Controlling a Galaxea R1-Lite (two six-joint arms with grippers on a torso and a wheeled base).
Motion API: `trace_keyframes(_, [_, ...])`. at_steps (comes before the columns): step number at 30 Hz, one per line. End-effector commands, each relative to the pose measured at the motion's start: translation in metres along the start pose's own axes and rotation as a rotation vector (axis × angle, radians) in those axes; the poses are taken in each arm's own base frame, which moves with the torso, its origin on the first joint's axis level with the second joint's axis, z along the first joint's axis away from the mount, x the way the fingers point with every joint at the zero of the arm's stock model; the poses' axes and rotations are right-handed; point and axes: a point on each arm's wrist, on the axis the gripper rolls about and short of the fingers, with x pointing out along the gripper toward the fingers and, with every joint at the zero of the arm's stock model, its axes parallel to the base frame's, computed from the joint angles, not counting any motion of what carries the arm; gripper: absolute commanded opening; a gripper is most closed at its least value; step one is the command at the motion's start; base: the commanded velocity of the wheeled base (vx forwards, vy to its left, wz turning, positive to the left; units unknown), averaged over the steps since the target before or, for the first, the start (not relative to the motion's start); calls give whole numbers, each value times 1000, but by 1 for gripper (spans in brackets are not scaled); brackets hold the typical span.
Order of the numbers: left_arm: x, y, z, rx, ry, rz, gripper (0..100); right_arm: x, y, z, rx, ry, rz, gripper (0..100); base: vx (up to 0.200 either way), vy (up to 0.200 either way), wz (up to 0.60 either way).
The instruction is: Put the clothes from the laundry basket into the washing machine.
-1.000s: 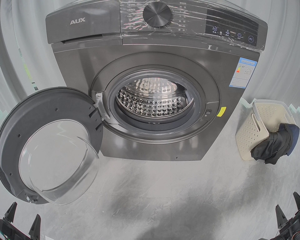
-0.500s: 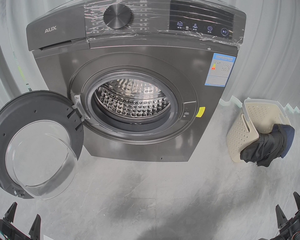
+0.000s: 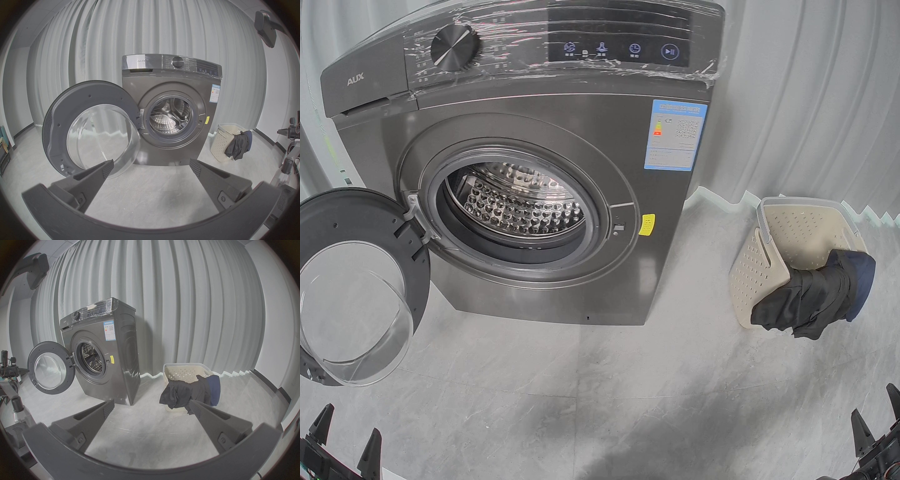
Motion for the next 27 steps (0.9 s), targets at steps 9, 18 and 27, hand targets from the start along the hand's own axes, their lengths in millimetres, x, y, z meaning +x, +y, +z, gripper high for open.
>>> trace_keyframes(9, [0, 0, -5, -3, -1, 0, 100, 0, 0, -5, 0, 5, 1, 100, 0, -200, 0])
trace_keyframes(18, [0, 0, -5, -5, -1, 0, 100, 0, 0, -5, 0, 5, 1, 100, 0, -200, 0])
trace_keyframes(27, [0, 0, -4, -6, -2, 0, 100, 0, 0, -5, 0, 6, 1, 100, 0, -200, 0])
